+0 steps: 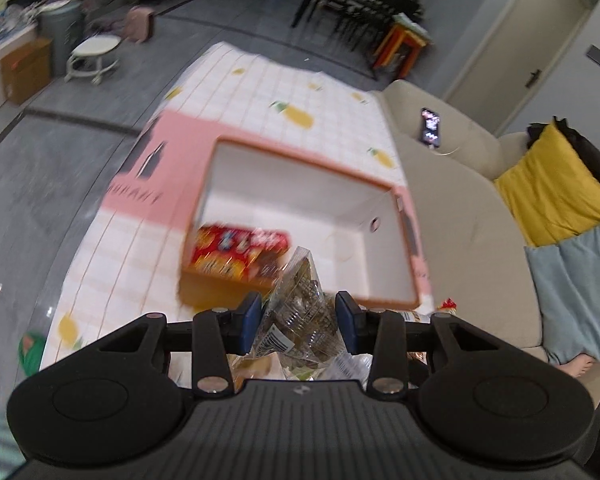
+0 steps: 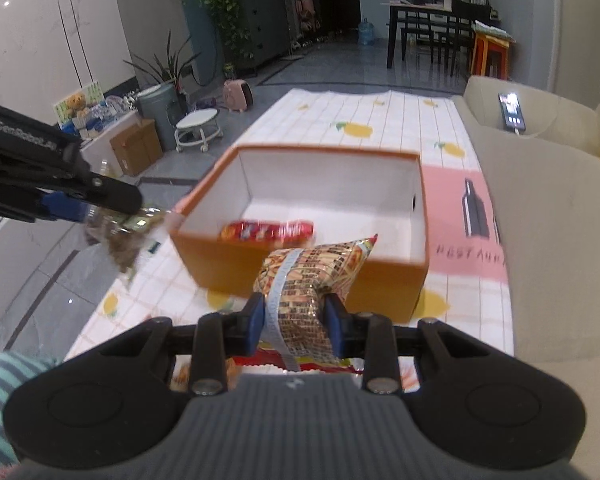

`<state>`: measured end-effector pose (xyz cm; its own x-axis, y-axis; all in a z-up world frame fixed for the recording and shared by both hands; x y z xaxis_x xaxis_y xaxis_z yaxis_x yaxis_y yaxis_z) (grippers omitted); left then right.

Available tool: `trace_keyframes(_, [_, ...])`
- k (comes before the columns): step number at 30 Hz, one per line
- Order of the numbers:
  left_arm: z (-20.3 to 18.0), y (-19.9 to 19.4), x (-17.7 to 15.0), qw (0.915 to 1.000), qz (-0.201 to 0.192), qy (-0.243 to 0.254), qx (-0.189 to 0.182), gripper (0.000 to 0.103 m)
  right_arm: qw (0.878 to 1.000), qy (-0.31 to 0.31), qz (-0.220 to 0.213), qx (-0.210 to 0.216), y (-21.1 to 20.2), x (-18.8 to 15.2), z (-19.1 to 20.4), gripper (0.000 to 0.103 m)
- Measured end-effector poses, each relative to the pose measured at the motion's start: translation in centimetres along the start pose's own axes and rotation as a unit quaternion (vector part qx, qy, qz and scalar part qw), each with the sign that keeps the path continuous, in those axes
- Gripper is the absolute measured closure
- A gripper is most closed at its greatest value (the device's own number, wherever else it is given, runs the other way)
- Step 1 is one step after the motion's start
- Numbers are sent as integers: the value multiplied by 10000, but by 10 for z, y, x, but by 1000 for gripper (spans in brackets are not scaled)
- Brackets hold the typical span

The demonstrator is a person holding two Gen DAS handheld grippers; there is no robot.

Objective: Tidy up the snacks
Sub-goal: 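Lift both packets over the box and release them inside with both tools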

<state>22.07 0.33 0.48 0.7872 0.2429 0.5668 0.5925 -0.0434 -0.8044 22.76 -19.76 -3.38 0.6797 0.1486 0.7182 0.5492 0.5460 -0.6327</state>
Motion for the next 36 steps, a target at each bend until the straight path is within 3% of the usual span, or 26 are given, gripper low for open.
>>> trace_keyframes(7, [-34, 22, 34, 9994, -45, 310, -161, 58, 9995, -274, -119, -65, 13, 57, -20, 73])
trace_keyframes(13, [-52, 62, 51, 9983, 132, 547, -133, 58, 9994, -213, 255, -33, 52, 81, -48, 73])
trace_keyframes(19, [-59, 132, 48, 9939, 799, 754, -94, 58, 9956, 69, 933, 40, 105, 81, -82, 73])
trace_keyframes(26, [-64, 207, 23, 9811, 1600, 1088, 33, 58, 9841, 29, 1778, -10, 160, 64, -109, 73])
trace_keyframes(36, [-72, 249, 6, 9671, 2136, 1375, 132, 58, 9658, -473, 2547, 64, 194, 45, -112, 73])
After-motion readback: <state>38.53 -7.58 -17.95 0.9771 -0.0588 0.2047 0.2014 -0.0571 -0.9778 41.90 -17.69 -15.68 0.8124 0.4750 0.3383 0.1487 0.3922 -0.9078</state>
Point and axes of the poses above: each gripper's, at about its wrist camera, not at the fingertips, and y roughly the way its jaws point, z to its left, x to its top, the point moved 7 cm from there along y, roughly the way its jaws point, and after that the axes turned 12 degrees about x, right-handed, at the moved point
